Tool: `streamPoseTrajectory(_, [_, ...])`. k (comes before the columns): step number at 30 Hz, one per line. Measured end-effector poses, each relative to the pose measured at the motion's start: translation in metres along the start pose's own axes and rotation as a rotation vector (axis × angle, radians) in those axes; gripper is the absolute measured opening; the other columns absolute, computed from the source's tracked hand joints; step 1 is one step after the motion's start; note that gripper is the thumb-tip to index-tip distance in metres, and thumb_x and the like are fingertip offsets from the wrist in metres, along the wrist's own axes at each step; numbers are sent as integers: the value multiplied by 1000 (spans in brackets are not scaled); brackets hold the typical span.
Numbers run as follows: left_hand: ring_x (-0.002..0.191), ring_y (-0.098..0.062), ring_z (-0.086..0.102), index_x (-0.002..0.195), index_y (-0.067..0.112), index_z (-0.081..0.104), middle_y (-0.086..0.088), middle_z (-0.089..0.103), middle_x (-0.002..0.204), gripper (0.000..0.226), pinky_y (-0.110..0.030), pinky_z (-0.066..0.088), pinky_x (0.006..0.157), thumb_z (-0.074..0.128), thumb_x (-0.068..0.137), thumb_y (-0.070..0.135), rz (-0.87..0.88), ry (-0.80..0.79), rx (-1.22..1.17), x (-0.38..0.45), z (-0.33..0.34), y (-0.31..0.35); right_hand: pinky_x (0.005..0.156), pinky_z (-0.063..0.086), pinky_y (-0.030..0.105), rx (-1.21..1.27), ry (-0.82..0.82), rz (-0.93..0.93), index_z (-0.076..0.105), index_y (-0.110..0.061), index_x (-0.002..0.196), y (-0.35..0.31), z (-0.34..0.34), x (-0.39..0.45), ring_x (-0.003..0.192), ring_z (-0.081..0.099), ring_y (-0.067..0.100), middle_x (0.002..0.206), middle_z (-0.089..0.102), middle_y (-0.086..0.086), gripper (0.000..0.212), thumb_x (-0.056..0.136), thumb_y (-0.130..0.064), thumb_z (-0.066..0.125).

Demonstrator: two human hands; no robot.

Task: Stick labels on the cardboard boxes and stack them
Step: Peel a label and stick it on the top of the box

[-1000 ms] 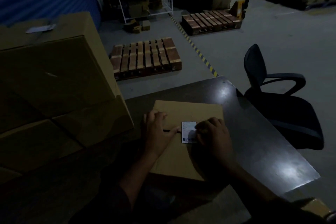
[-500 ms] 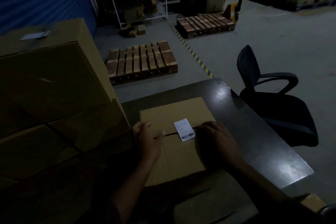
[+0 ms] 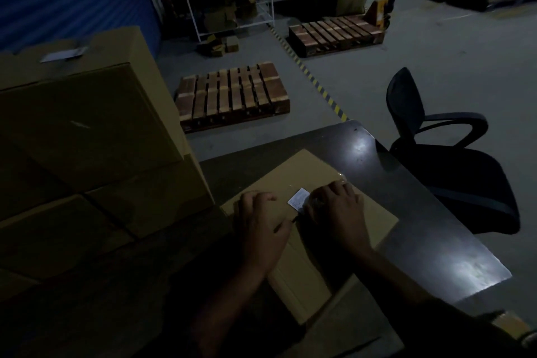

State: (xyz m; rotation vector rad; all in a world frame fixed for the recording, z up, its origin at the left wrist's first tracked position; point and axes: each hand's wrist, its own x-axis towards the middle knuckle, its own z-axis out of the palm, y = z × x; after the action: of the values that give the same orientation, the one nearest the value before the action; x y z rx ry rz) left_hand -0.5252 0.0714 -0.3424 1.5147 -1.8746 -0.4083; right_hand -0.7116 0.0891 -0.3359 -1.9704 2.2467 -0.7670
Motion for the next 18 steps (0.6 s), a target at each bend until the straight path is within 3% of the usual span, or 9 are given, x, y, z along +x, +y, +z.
streamPoseTrajectory(2, [119,-17,48,122,31,61,9,49,127,42,-45,50,97,78,85,41,78,-156,54,19,5,0,87,31,36,-16,-9,3,64,-25,108,1,3,0,117,47,24,117,57,-1,36,91,-55,54])
streamPoseTrajectory(5, [112,-15,52,119,29,65,9,53,120,35,-44,51,93,70,91,49,155,-202,79,33,12,-5,82,24,33,-11,-22,-19,63,-26,109,5,4,1,111,48,24,113,57,-1,52,84,-65,42])
streamPoseTrajectory(11, [109,-12,51,116,31,66,9,53,117,35,-41,51,91,60,92,56,186,-134,97,27,17,-11,85,26,34,39,-29,-7,62,-25,109,4,3,-3,110,49,25,113,55,0,35,86,-51,70])
streamPoseTrajectory(14, [108,-13,52,114,31,66,10,52,116,30,-41,51,91,66,91,52,184,-135,82,28,16,-11,87,25,34,36,-41,-20,64,-26,118,5,3,-3,115,47,24,119,55,1,40,87,-50,71])
streamPoseTrajectory(18, [109,-11,53,115,32,66,11,52,118,30,-41,52,92,67,92,51,158,-147,69,28,15,-11,91,28,35,53,-51,-19,63,-28,111,5,1,-1,118,44,23,120,53,-1,33,88,-52,67])
